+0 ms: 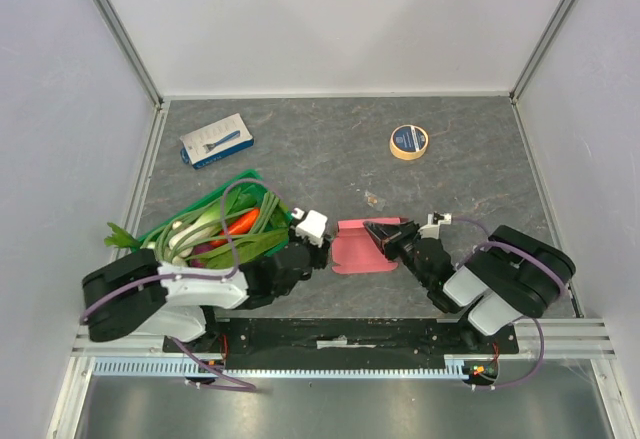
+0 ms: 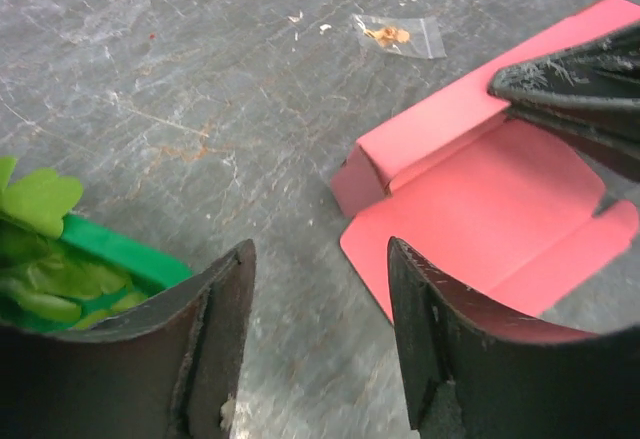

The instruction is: Fold the paper box

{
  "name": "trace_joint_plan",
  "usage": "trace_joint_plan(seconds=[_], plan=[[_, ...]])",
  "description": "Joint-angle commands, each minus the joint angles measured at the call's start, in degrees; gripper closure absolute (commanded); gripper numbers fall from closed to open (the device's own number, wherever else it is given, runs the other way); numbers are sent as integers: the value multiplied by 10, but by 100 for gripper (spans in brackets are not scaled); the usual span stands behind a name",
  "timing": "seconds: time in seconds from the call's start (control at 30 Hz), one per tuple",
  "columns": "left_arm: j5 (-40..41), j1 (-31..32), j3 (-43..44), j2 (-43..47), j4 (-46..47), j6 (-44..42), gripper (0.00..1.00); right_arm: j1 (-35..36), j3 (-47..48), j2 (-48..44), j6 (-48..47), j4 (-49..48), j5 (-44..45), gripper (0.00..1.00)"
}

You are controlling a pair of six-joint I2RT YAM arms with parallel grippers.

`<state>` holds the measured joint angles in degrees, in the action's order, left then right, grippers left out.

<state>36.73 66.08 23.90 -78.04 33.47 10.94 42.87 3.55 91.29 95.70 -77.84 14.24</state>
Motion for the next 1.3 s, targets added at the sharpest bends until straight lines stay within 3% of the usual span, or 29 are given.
trace_joint_plan(seconds=[0.0,0.2,0.3,0.4,0.5,0.57,0.63,0.9,1.27], plan=[[-62,-19,-60,93,-4,39,40,3,0,-42,-21,89,8,100],[-194,-100,-39,167,-68,105,32,-3,4,-42,-37,98,-3,100],[-301,-185,25,147,-156,186,31,-9,10,-32,-42,97,-21,100],[-406,-231,80,100,-174,241,31,-9,10,-32,-47,96,-19,100],[-421,-234,112,63,-179,263,33,-12,12,-33,-50,97,-21,100],[-431,-233,124,41,-171,256,45,-12,16,-33,-48,103,-22,100],[-418,-228,124,32,-167,233,50,-12,20,-32,-46,110,-25,100],[-439,-227,128,-26,-156,246,41,-12,24,-31,-46,120,-29,99],[-409,-228,147,-65,-141,254,47,-13,30,-21,-52,120,-36,100]])
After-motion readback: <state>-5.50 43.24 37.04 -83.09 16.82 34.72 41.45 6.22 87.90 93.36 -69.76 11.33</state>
